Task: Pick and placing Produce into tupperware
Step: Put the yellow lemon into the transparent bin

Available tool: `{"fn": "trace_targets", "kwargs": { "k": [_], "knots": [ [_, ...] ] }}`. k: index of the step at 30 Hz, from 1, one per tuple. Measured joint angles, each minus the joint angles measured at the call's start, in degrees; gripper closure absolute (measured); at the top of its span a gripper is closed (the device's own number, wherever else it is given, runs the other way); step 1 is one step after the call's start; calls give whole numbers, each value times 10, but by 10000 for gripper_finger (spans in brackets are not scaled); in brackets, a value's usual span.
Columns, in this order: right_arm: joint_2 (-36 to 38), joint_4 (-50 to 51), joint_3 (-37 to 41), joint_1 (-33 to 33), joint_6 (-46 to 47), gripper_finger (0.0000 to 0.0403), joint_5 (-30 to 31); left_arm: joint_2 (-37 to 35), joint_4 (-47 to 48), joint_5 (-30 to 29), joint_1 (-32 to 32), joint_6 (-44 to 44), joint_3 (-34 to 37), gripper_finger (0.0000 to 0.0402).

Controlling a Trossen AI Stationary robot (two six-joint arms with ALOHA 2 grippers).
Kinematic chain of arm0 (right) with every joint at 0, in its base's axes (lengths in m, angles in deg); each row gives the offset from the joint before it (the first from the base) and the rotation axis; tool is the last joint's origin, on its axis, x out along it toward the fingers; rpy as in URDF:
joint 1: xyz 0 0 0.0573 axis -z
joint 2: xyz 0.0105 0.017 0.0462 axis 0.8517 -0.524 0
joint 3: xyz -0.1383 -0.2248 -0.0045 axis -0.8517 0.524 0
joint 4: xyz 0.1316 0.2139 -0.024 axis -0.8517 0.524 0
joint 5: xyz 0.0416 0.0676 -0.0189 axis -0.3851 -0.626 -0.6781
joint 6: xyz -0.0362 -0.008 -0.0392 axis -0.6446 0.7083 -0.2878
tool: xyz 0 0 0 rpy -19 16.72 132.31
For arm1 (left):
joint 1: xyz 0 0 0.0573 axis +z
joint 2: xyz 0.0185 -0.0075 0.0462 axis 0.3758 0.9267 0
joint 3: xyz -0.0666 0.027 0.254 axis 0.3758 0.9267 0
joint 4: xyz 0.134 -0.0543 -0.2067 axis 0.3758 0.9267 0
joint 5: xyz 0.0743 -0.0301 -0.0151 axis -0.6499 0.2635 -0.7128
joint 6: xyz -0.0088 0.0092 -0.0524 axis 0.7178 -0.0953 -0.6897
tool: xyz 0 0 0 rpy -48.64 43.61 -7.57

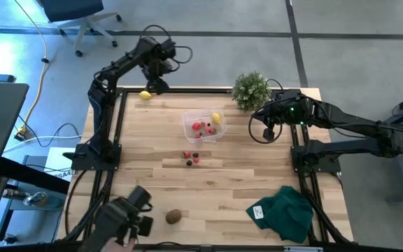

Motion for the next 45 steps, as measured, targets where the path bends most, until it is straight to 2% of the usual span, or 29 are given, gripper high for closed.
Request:
{"fn": "trace_targets", "kwargs": {
  "k": [6, 11, 19, 27, 45],
  "knots": [
    [0, 0, 0, 0, 0, 402, 0, 0, -66, 11, 63, 24, 113, 195],
    [0, 0, 0, 0, 0, 402, 0, 1, -154, 50, 91, 112, 165, 195],
    [0, 0, 0, 0, 0, 402, 0, 1, -200, 39, 88, 193, 171, 195],
    [0, 0, 0, 0, 0, 402, 0, 1, -184, 17, 94, 135, 171, 195],
    [0, 0, 0, 0, 0, 402, 0, 2, -185, 14, 97, 100, 171, 195]
  ]
}}
